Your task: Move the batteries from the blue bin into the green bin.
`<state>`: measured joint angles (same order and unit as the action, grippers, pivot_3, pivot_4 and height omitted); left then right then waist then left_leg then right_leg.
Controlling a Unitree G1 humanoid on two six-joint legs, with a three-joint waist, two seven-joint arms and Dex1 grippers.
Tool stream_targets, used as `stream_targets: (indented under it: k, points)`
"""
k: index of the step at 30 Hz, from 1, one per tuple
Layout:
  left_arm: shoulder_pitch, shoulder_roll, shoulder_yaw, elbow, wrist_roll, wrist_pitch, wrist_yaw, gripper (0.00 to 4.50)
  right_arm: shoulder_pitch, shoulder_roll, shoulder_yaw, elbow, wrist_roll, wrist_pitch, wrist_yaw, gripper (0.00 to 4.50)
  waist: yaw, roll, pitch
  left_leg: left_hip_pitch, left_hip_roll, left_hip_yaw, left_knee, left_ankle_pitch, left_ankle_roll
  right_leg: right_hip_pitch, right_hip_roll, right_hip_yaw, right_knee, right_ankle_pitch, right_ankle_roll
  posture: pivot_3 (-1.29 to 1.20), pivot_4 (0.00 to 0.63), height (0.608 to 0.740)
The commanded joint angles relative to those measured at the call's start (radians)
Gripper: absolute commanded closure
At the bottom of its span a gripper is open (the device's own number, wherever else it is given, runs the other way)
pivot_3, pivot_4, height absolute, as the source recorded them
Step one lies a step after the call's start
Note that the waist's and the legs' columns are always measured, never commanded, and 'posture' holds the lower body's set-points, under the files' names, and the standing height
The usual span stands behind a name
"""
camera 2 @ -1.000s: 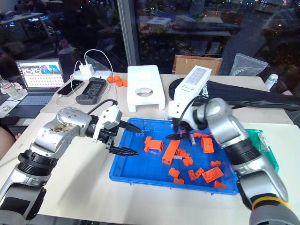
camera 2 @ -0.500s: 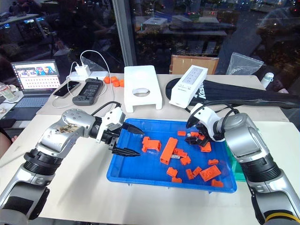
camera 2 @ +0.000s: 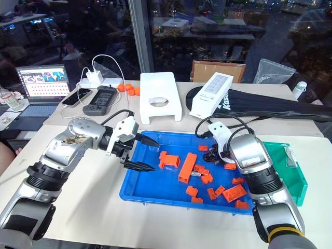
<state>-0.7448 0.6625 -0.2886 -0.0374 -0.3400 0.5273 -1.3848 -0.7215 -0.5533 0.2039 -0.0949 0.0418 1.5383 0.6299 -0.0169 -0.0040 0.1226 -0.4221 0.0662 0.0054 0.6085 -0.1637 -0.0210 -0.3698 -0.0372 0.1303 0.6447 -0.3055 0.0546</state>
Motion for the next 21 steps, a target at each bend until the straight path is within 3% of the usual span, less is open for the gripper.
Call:
stream_targets:
  k: [1, 4, 6, 7, 13, 17, 21]
  points:
    - [-0.020, 0.006, 0.015, -0.018, 0.000, -0.014, -0.002, 0.00, 0.008, 0.004, -0.020, 0.007, 0.026, -0.022, -0.033, 2.78, -0.003, 0.000, 0.000, 0.000, 0.000, 0.000, 0.000, 0.000, 0.000, 0.000, 0.000, 0.000, 0.000, 0.000, 0.000, 0.00, 0.150, 0.714]
    - [-0.020, 0.007, 0.016, -0.018, 0.001, -0.015, -0.002, 0.00, 0.010, -0.008, -0.029, 0.017, 0.045, -0.037, -0.045, 3.84, -0.003, 0.000, 0.000, 0.000, 0.000, -0.001, 0.000, 0.000, 0.000, 0.000, 0.000, -0.001, 0.000, 0.000, 0.000, 0.00, 0.150, 0.714]
    - [-0.020, 0.006, 0.016, -0.019, 0.001, -0.012, -0.002, 0.00, 0.003, -0.018, -0.034, 0.009, 0.056, -0.043, -0.048, 4.26, -0.003, 0.000, 0.000, 0.000, 0.000, -0.001, 0.000, 0.000, 0.000, 0.001, 0.000, -0.001, 0.000, 0.000, 0.000, 0.00, 0.150, 0.714]
    - [-0.019, 0.006, 0.016, -0.019, 0.001, -0.011, -0.002, 0.00, 0.001, -0.021, -0.035, 0.007, 0.063, -0.045, -0.051, 4.26, -0.003, 0.000, 0.000, 0.000, 0.000, -0.001, 0.000, 0.000, 0.000, 0.001, 0.000, -0.001, 0.000, 0.000, 0.000, 0.00, 0.150, 0.714]
    - [-0.025, 0.001, 0.012, -0.015, -0.004, 0.001, -0.006, 0.00, -0.054, -0.280, 0.099, -0.171, 0.169, -0.041, 0.090, 4.26, 0.001, 0.000, 0.000, -0.001, 0.000, -0.001, 0.000, 0.000, 0.000, 0.000, 0.000, -0.002, -0.002, 0.000, 0.000, 0.00, 0.150, 0.714]
    - [-0.032, -0.006, 0.010, -0.005, -0.005, -0.004, -0.010, 0.00, -0.096, -0.428, 0.065, -0.240, 0.235, -0.032, 0.156, 4.26, -0.001, 0.000, 0.000, -0.001, 0.000, -0.002, -0.001, 0.000, 0.000, 0.000, 0.000, -0.003, -0.002, -0.002, 0.001, 0.00, 0.150, 0.714]
    - [-0.046, -0.033, 0.008, 0.013, -0.013, -0.010, -0.015, 0.00, -0.056, -0.589, -0.001, -0.251, 0.241, -0.153, 0.203, 4.26, -0.001, 0.000, 0.001, -0.001, 0.000, -0.002, -0.001, 0.000, 0.000, 0.000, 0.000, -0.003, -0.003, -0.003, 0.003, 0.00, 0.150, 0.714]
